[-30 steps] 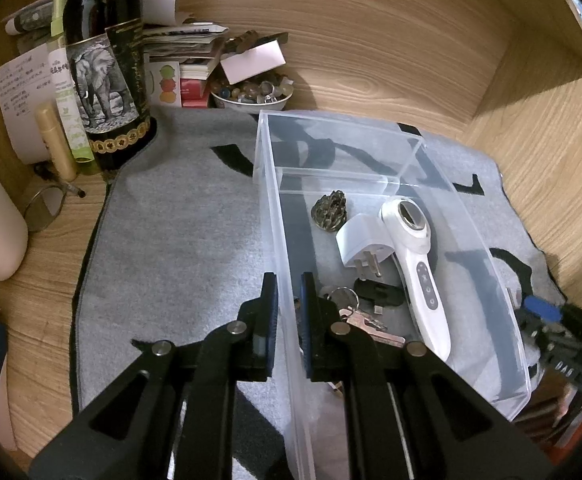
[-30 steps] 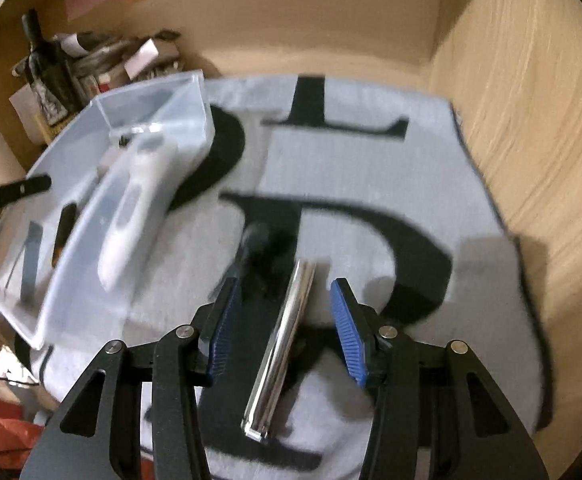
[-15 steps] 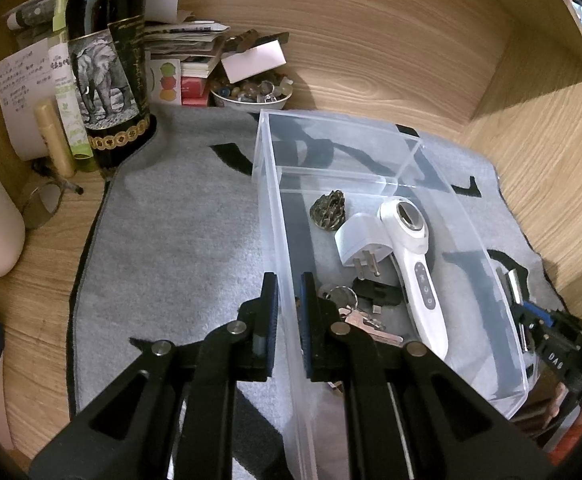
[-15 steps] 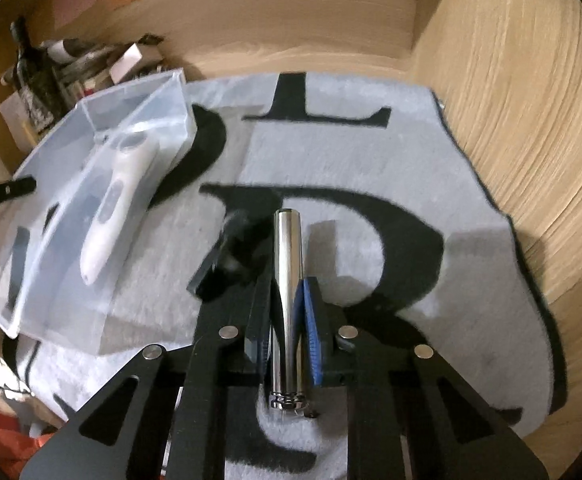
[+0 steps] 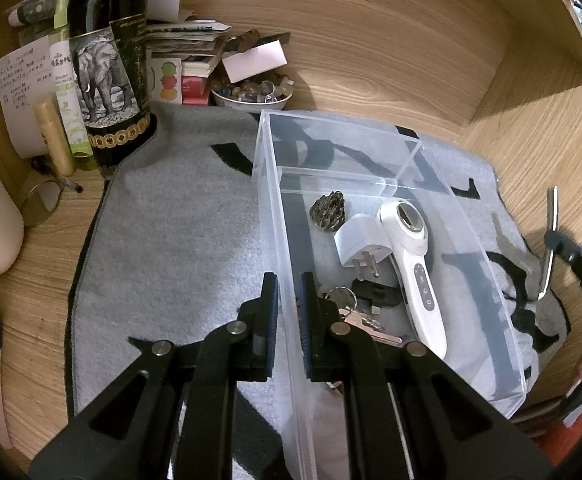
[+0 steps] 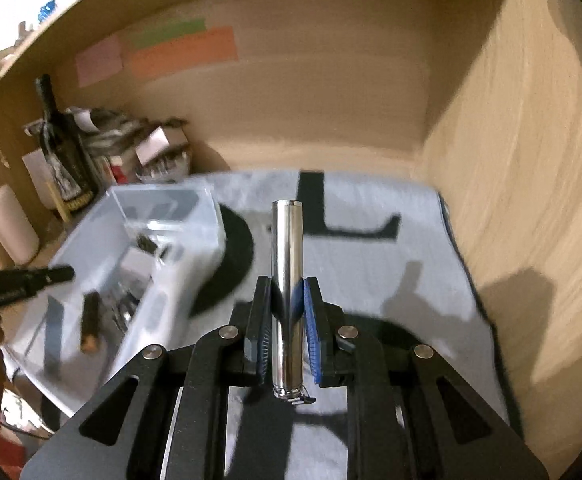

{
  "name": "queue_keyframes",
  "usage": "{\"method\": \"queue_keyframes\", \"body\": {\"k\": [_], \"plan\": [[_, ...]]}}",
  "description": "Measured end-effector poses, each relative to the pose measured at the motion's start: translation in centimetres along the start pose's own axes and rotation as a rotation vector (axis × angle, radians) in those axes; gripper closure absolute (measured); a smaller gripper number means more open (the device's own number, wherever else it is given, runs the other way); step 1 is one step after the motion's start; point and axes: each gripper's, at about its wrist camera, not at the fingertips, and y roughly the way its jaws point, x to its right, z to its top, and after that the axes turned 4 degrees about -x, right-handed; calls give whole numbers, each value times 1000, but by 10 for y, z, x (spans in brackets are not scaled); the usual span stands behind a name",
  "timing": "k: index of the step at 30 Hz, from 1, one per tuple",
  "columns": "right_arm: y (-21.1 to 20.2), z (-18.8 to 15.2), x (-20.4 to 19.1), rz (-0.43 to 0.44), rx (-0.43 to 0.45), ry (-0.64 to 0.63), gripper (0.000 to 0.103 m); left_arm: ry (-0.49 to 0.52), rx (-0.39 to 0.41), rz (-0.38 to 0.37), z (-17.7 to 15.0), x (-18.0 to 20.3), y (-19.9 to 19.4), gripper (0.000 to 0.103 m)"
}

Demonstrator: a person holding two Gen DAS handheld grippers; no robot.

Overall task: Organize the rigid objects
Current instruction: 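Carry the silver tube into the clear box and open the right gripper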

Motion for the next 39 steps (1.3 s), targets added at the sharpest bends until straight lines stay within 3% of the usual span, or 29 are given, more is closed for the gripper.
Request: {"method": "queue_keyframes", "body": {"k": [9,19,29,39], "plan": [[-5,32,-32,61,70,-97,89,0,2,-2,0,0,0,94],[12,42,-70,154,53,-172,89,1,5,0,-1,1,0,94],[45,36,-101,253,-53,-243,89,-2,9,-2,0,0,1,94],[77,14,-129,265,-205,-369,89,-2,10,-4,-1,0,1,94]]}}
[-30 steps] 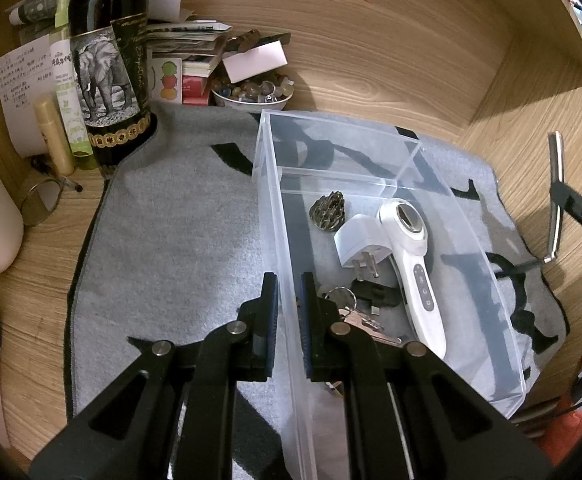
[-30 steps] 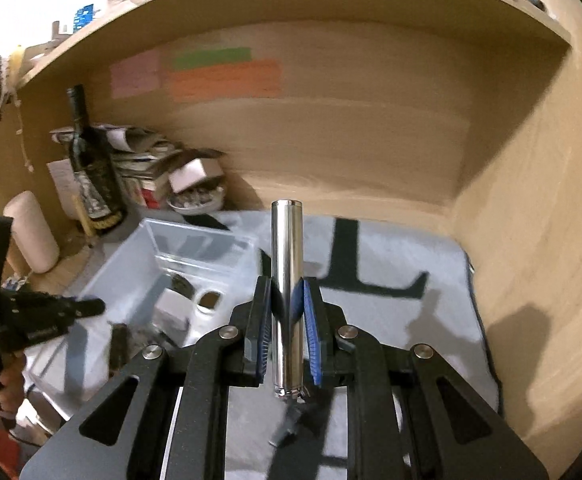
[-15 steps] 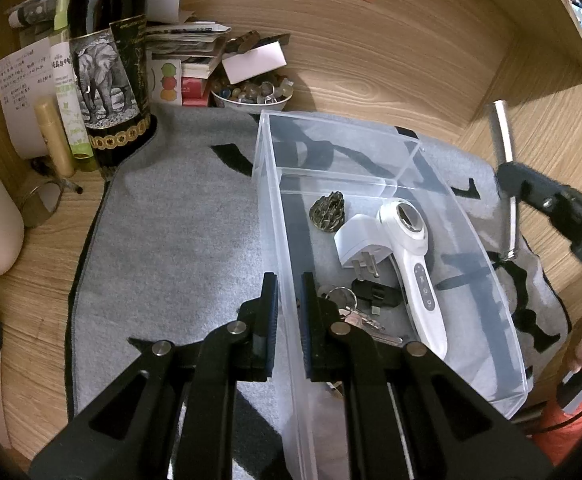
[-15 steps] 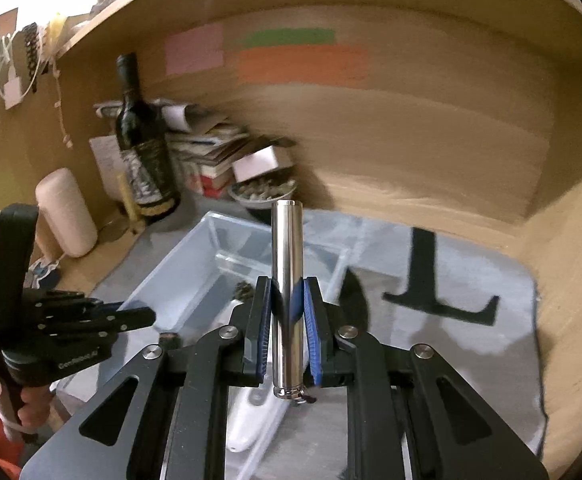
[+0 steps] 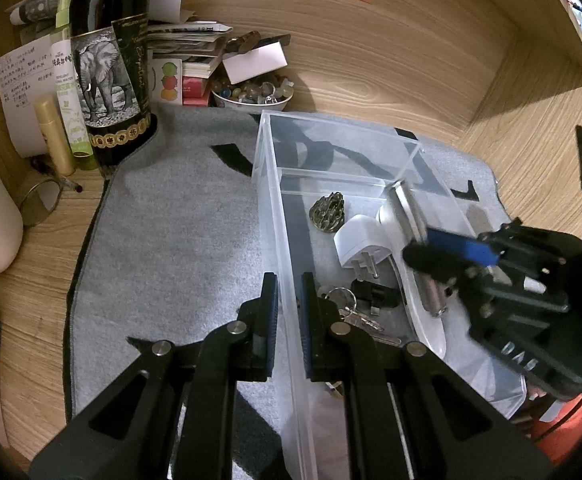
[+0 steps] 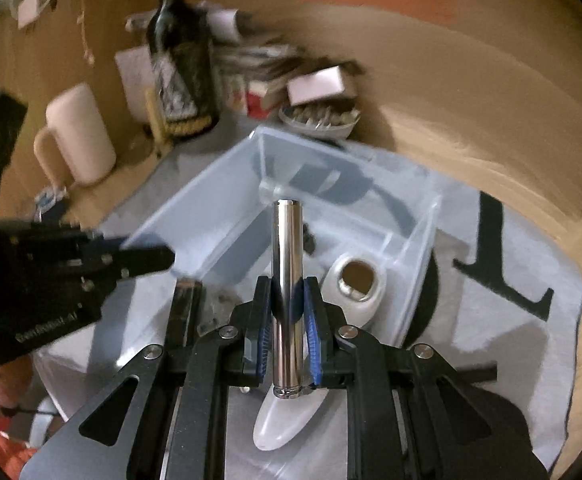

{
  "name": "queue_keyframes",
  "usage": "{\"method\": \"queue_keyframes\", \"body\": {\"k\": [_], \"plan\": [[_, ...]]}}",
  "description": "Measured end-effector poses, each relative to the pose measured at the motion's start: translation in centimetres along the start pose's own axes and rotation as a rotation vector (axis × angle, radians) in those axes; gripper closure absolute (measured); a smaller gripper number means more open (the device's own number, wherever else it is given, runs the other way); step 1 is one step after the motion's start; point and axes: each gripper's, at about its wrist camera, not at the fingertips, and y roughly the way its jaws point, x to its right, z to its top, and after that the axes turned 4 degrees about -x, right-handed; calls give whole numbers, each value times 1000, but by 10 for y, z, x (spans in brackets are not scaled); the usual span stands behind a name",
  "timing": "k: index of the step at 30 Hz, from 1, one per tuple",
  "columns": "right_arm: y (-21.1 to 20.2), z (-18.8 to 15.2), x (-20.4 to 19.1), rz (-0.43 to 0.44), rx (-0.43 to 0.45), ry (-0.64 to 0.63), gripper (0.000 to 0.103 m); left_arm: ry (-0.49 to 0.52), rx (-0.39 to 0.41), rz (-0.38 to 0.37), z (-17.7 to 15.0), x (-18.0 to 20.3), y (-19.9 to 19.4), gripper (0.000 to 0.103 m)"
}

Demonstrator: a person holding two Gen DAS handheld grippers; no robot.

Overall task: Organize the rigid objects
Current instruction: 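Carry the silver tube into the clear box and open the right gripper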

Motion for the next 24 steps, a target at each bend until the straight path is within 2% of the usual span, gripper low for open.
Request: {"method": "queue_keyframes", "body": {"k": [8,15,24], "plan": [[15,1,-13,5,-85,-88,89,-1,3,-1,0,1,0,94],[13,2,-9,18,-95,-58,87,0,4,0,-1,0,0,94],[-18,3,2,-20,-1,-9,59,2,5,0,0,1,1,94]]}}
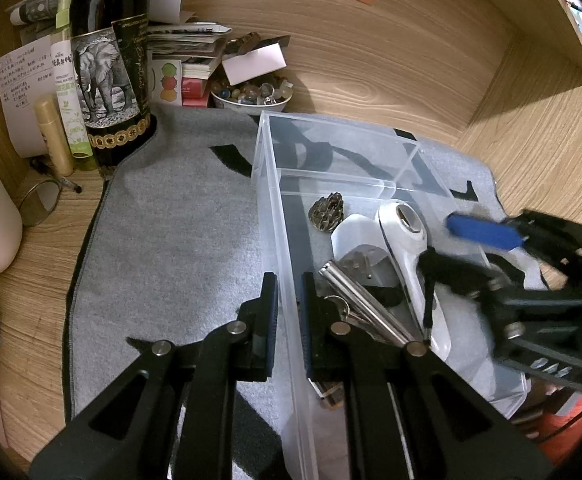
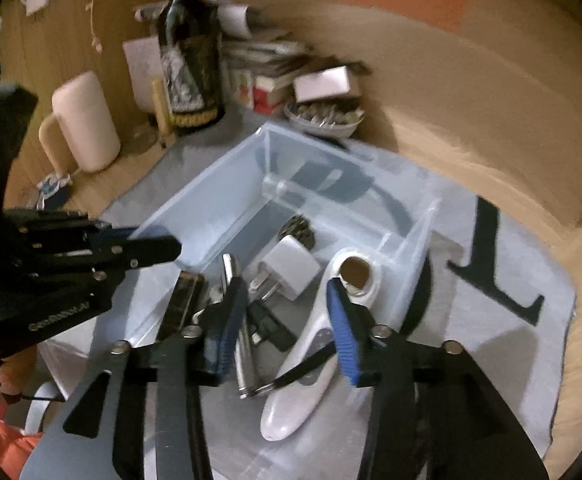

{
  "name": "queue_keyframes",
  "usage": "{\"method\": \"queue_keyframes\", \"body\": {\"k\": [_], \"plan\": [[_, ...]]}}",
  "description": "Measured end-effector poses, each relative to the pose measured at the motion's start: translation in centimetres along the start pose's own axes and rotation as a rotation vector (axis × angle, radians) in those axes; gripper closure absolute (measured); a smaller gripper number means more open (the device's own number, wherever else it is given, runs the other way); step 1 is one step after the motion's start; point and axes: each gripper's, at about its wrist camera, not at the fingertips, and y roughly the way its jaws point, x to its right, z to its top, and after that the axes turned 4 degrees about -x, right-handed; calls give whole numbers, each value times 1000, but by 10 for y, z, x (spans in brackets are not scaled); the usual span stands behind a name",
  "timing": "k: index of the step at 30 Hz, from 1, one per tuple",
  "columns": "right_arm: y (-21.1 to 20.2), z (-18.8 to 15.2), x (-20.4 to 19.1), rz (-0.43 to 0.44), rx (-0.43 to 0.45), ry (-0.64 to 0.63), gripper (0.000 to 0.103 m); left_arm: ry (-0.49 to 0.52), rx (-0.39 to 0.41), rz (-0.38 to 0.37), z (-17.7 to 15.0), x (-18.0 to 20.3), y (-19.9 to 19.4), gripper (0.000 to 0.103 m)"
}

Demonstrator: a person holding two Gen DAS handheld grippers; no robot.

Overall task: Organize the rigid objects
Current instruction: 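Carry the silver tube into the clear box and open the right gripper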

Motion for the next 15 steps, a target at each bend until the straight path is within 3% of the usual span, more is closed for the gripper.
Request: {"method": "queue_keyframes", "body": {"k": [3,7,12,15], "plan": [[-17,-1,10,-25,50,37,49,1,1,1,0,0,0,94],[-42,-8,27,-90,107,75,46,3,1,0,0,0,0,94],[-64,-24,55,-181,142,154,35,1,2,-1,0,0,0,94],[-68,-38,72,-218,128,209,34,2,2,-1,0,0,0,94]]}}
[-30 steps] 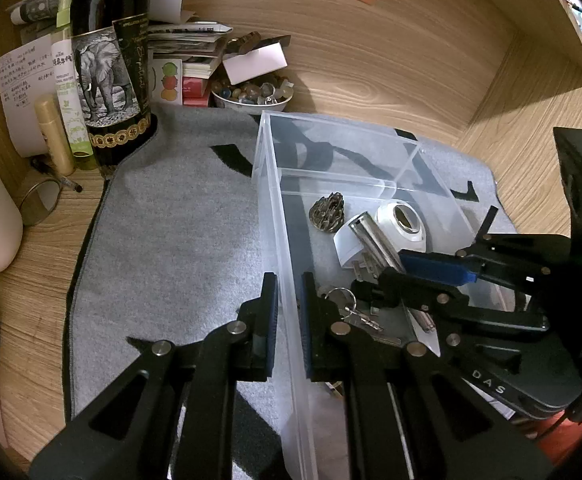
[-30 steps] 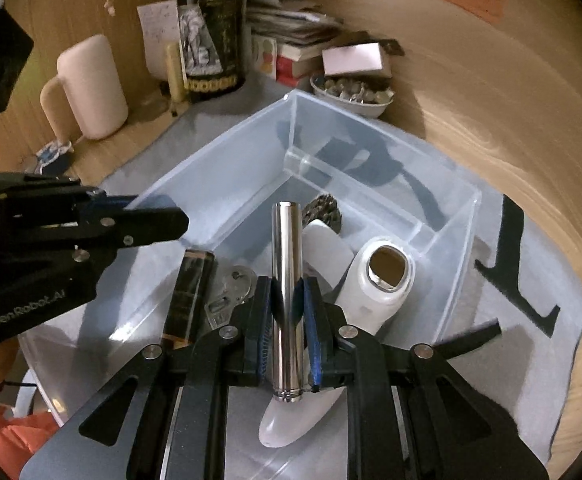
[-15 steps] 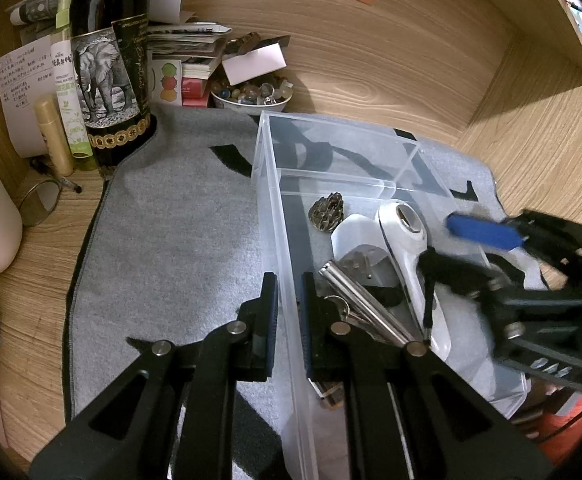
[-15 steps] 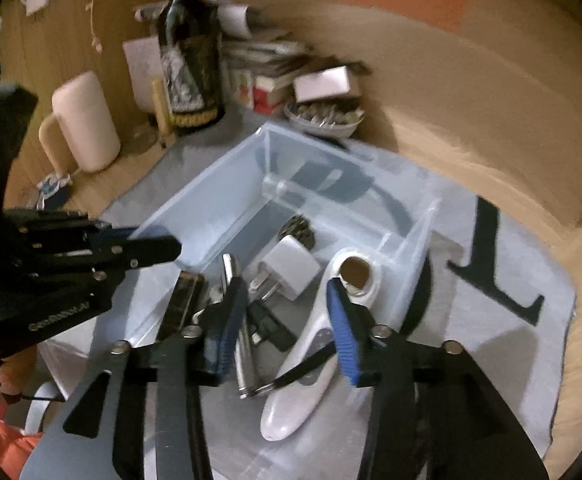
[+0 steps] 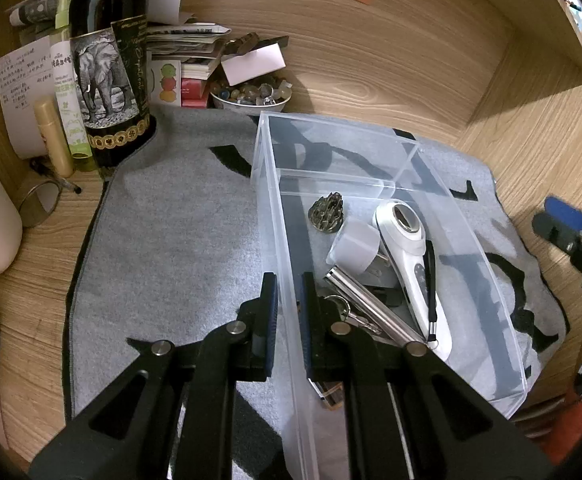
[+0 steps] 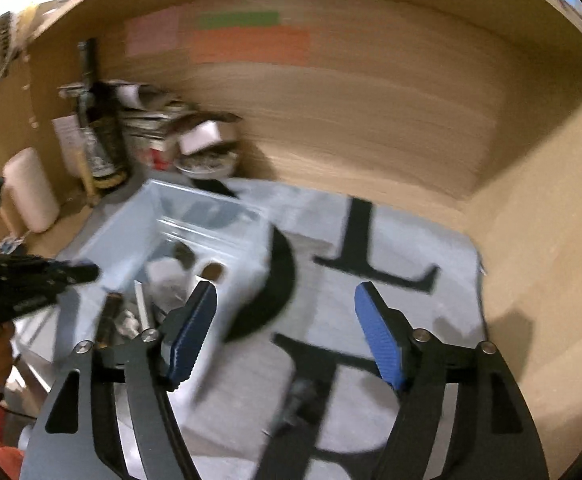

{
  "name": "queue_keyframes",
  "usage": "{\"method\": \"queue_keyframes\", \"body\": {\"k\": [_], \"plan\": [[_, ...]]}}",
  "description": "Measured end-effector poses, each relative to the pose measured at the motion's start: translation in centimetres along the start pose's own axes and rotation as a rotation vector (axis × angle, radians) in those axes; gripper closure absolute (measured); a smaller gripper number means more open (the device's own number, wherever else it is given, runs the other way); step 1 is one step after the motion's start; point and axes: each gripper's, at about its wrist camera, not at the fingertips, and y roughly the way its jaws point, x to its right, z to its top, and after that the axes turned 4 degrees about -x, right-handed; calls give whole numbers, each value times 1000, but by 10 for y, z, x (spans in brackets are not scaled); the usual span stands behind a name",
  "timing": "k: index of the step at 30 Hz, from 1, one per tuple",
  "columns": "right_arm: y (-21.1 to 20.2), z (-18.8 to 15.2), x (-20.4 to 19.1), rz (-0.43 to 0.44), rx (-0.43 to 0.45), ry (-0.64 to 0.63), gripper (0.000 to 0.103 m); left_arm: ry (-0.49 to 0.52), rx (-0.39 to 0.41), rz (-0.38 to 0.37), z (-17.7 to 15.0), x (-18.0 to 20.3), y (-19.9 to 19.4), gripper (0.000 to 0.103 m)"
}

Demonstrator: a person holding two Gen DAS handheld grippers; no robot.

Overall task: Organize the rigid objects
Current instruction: 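Carry the silver tube into the clear box and open the right gripper, then grasp the black round-tipped stick on the mat with the right gripper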

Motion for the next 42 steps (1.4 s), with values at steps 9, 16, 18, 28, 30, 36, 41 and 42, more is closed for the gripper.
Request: {"method": "queue_keyframes", "body": {"k": [9,16,18,28,30,36,41,42], "plan": [[35,-50,21,-17,-153,110,34,1,0,1,0,0,0,94],[62,-72,15,68,-267,134,56,3,0,1,0,0,0,94],[63,-76,13,58,-262,119,63,3,0,1,0,0,1,94],[51,-71,16,50,-227,135,75,2,2,0,0,-1,0,94],[46,-65,15,48,-205,133,75,1,2,-2,-1,-1,0,94],[33,-44,11,50,-126,112,75,0,3,-2,-2,-2,-1,94],[22,-23,3,70,-61,90,75,0,3,-2,-2,-2,-1,94],[18,-18,0,77,-39,85,75,0,3,-3,-2,-2,-1,94]]}}
